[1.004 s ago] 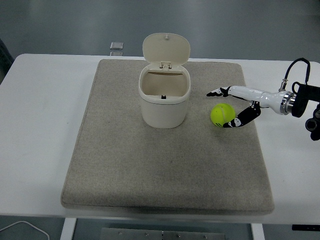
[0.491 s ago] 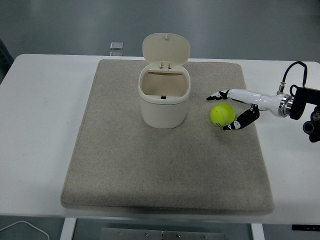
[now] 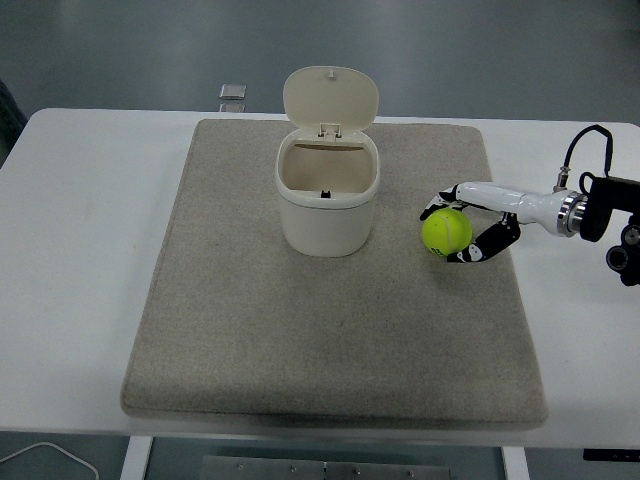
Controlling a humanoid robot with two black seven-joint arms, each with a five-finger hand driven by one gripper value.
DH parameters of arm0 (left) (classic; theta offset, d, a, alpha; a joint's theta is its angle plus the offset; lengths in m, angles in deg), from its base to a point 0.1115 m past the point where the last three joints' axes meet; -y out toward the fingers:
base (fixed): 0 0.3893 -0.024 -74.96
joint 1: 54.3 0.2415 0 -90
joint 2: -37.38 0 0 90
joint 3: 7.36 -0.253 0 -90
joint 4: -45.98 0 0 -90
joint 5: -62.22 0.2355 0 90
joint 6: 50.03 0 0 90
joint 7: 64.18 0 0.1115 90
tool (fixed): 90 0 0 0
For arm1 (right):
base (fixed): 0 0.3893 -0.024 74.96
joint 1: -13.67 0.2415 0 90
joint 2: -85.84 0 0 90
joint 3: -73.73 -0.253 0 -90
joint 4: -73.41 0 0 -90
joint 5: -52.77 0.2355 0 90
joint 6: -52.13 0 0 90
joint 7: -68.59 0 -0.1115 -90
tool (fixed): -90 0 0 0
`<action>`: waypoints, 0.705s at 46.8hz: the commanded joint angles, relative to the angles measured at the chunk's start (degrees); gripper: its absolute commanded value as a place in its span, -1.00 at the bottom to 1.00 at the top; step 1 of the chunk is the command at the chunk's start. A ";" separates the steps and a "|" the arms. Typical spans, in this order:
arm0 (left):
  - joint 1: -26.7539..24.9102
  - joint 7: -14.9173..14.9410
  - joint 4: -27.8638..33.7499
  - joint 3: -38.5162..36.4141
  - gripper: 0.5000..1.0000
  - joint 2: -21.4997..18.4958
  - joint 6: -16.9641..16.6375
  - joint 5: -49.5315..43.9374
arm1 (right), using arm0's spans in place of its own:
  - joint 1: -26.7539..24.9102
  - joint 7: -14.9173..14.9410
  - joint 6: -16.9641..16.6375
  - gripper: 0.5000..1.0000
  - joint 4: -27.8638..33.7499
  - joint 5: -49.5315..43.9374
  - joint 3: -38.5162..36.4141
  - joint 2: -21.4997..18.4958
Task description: Pick up the tennis ball and place it in the box.
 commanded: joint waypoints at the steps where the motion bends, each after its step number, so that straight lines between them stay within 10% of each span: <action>1: 0.00 -0.02 0.00 0.00 0.97 0.00 0.00 0.00 | 0.05 0.00 -0.04 -1.00 0.00 0.03 0.00 0.00; 12: 0.00 0.06 0.00 0.00 0.97 0.00 0.00 0.00 | 2.77 0.09 -0.83 -1.00 -0.08 0.91 -0.35 0.62; 33: 0.00 0.06 0.00 0.00 0.97 0.00 0.00 0.00 | 12.09 5.97 -13.92 -1.00 -4.39 7.42 -1.06 7.56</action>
